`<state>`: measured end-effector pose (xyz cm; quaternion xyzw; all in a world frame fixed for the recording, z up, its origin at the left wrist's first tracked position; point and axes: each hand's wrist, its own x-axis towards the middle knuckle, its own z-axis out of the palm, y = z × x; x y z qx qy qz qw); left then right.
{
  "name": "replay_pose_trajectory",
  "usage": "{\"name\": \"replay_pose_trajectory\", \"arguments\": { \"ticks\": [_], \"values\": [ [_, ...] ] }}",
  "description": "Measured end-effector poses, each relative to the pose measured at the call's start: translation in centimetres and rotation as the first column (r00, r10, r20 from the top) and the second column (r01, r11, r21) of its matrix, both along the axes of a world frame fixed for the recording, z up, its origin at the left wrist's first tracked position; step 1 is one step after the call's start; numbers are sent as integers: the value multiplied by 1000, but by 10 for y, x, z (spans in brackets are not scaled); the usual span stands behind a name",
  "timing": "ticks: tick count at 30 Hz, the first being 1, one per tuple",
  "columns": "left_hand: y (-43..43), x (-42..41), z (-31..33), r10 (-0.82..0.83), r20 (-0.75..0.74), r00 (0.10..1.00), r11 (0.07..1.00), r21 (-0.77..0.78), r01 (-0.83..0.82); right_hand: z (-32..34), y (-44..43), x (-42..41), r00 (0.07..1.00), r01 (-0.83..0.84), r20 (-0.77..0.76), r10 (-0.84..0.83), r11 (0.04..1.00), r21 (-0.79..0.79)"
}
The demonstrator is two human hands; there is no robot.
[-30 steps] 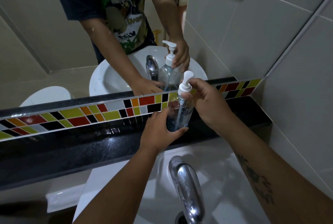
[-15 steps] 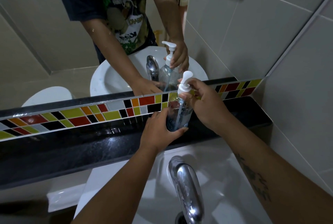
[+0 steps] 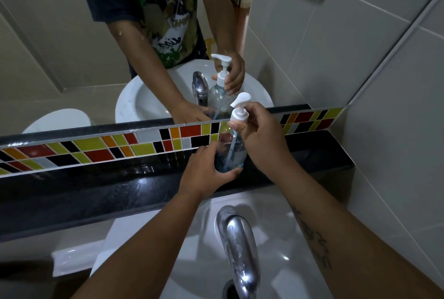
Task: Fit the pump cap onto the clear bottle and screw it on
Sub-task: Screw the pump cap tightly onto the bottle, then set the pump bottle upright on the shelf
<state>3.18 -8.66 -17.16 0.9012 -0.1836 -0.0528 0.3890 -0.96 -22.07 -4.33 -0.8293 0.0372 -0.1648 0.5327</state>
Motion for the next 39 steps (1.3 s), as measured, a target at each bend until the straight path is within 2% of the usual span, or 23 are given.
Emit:
{"name": "replay_pose_trajectory", "arguments": {
  "ticks": [9, 14, 18, 22, 26, 30, 34, 39],
  "values": [
    [0, -3, 5, 51, -63, 997, 994, -93, -57, 2, -19, 2, 965, -221, -117, 236, 967, 130],
    [0, -7, 10, 64, -82, 995, 990, -124, -74, -18, -37, -5, 956, -214, -151, 251, 951, 225],
    [6, -14, 12, 75, -125, 989, 972, -211, -100, -47, -58, -19, 946, -126, -270, 177, 972, 197],
    [23, -24, 12, 48, -192, 980, 973, -213, -90, -77, -69, -19, 917, -161, -348, 194, 979, 123],
    [29, -25, 9, 28, -195, 980, 977, -202, -68, -97, -62, -14, 905, -209, -357, 230, 973, 98],
    [26, -23, 12, 45, -201, 979, 976, -200, -86, -106, -51, -8, 918, -174, -349, 186, 983, 64],
    [27, -25, 11, 57, -147, 987, 979, -188, -85, -111, -46, -1, 927, -194, -317, 201, 980, 54],
    [31, -27, 9, 120, -132, 984, 954, -258, -151, -112, -42, 5, 918, -241, -335, 213, 969, -44]
  ]
}}
